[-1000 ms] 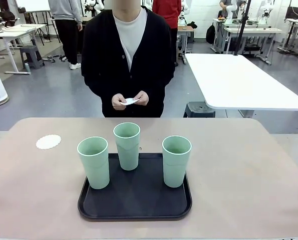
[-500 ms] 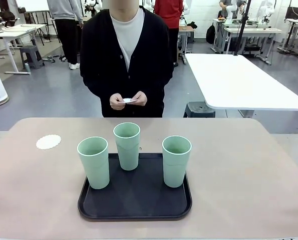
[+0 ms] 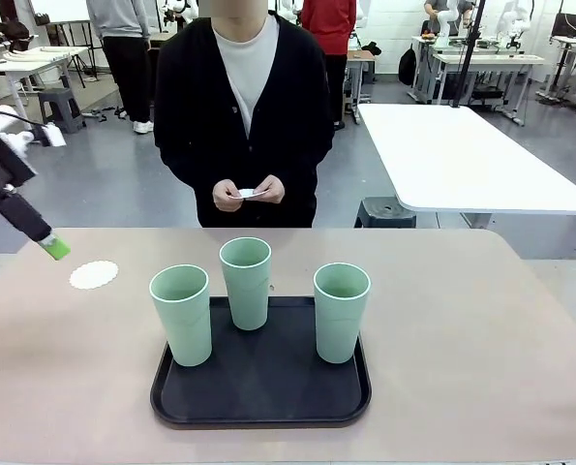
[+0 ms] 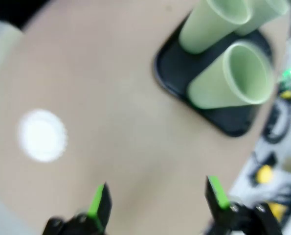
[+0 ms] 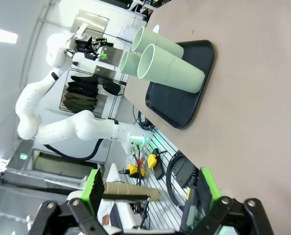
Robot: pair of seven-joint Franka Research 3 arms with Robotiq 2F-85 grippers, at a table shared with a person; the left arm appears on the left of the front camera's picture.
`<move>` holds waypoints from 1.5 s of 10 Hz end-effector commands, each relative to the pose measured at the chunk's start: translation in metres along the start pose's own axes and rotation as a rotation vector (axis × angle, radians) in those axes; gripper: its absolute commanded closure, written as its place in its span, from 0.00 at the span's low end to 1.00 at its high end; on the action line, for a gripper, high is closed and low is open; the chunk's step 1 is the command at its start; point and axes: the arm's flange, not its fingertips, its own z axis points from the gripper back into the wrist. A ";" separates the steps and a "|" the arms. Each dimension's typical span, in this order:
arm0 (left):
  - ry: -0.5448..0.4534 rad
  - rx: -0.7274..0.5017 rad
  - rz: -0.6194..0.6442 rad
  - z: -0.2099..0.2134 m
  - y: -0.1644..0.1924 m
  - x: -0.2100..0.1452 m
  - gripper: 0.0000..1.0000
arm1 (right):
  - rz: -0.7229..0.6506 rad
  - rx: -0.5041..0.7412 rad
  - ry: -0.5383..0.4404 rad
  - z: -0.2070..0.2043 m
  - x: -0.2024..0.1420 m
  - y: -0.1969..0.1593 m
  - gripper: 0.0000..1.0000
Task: Place coasters on the table and set cups on them.
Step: Pick up one Reusable plastic cup and place it on a coaster set by the human.
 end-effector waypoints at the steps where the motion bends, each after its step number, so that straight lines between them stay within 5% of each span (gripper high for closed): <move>1: -0.030 0.069 -0.140 -0.021 -0.018 -0.011 0.00 | 0.012 0.000 -0.006 0.001 0.001 -0.001 0.00; 4: 0.029 0.095 -0.285 -0.042 -0.054 -0.018 0.00 | 0.012 0.000 -0.006 0.001 0.001 -0.001 0.00; 11: 0.029 0.078 -0.272 -0.039 -0.052 -0.005 0.00 | 0.012 0.000 -0.006 0.001 0.001 -0.001 0.00; 13: -0.346 -0.213 -0.724 -0.018 -0.009 -0.020 0.00 | 0.012 0.000 -0.006 0.001 0.001 -0.001 0.00; 15: -0.550 -0.384 -0.791 -0.031 0.029 -0.018 0.00 | 0.012 0.000 -0.006 0.001 0.001 -0.001 0.00</move>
